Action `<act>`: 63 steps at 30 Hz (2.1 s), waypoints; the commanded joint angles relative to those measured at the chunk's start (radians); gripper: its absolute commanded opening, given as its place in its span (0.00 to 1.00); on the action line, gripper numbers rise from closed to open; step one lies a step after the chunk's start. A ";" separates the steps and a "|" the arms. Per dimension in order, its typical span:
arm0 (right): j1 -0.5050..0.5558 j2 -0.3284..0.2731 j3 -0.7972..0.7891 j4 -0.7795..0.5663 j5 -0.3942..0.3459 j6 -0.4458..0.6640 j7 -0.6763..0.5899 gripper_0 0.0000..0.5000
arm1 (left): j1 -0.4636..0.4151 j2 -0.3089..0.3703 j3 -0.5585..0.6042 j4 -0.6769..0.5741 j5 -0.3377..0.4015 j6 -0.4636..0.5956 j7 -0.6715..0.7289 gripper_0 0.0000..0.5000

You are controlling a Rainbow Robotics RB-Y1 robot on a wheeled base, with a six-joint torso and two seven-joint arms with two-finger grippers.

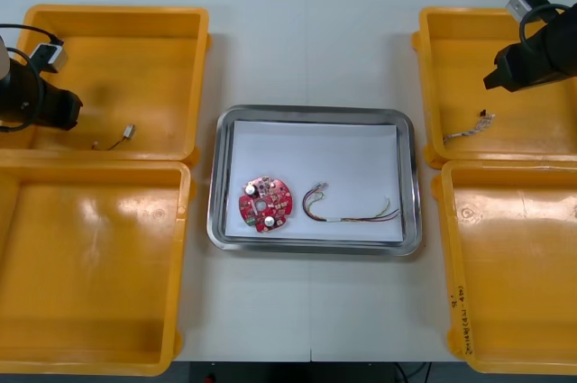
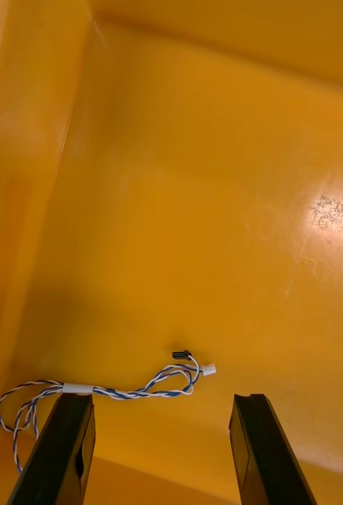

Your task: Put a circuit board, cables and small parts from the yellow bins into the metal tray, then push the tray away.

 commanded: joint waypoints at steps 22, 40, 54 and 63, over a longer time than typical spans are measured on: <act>-0.053 -0.038 -0.023 0.204 0.085 -0.206 -0.054 1.00 | -0.100 -0.026 -0.003 -0.049 0.045 0.006 -0.094 0.00; -0.051 0.042 -0.064 0.250 0.124 -0.241 -0.235 1.00 | -0.132 -0.108 -0.003 -0.057 0.031 0.011 -0.051 0.00; -0.045 0.092 -0.064 0.250 0.155 -0.254 -0.243 1.00 | -0.132 -0.098 -0.001 -0.057 0.014 0.020 -0.051 1.00; 0.003 0.095 -0.029 0.248 0.158 -0.342 -0.232 1.00 | -0.133 -0.094 -0.003 -0.057 0.008 0.020 -0.051 1.00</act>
